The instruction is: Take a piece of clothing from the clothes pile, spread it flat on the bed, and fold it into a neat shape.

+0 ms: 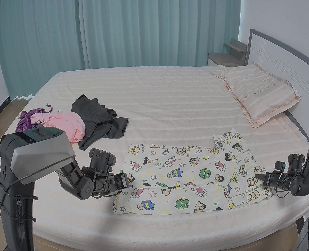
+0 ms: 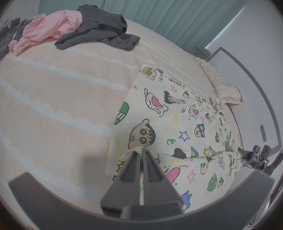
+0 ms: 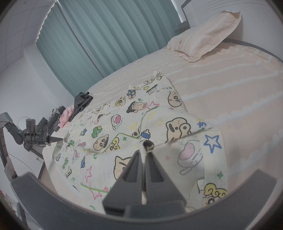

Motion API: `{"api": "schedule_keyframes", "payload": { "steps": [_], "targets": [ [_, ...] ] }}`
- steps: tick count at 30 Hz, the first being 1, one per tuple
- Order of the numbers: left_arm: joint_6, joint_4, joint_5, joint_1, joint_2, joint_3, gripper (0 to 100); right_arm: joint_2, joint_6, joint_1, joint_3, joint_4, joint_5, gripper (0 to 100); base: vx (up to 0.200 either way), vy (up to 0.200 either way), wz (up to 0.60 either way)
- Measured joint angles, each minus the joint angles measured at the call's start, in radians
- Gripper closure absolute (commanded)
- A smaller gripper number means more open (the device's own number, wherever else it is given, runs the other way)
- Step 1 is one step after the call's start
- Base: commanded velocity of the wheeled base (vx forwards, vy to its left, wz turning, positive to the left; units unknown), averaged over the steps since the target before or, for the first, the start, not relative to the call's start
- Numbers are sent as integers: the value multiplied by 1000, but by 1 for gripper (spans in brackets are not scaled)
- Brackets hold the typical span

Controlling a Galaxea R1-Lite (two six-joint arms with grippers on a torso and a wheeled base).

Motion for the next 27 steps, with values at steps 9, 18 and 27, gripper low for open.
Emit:
{"api": "schedule_keyframes", "payload": {
  "steps": [9, 18, 27],
  "targets": [
    [-47, 1, 17, 4, 12, -24, 100, 12, 5, 2, -33, 3, -7, 100, 0, 0, 0],
    [-50, 0, 36, 19, 21, -27, 100, 32, 6, 2, -37, -5, -10, 100, 0, 0, 0],
    [-51, 3, 37, 23, 23, -26, 0, 44, 9, 6, -47, -7, -8, 100, 0, 0, 0]
  ]
}}
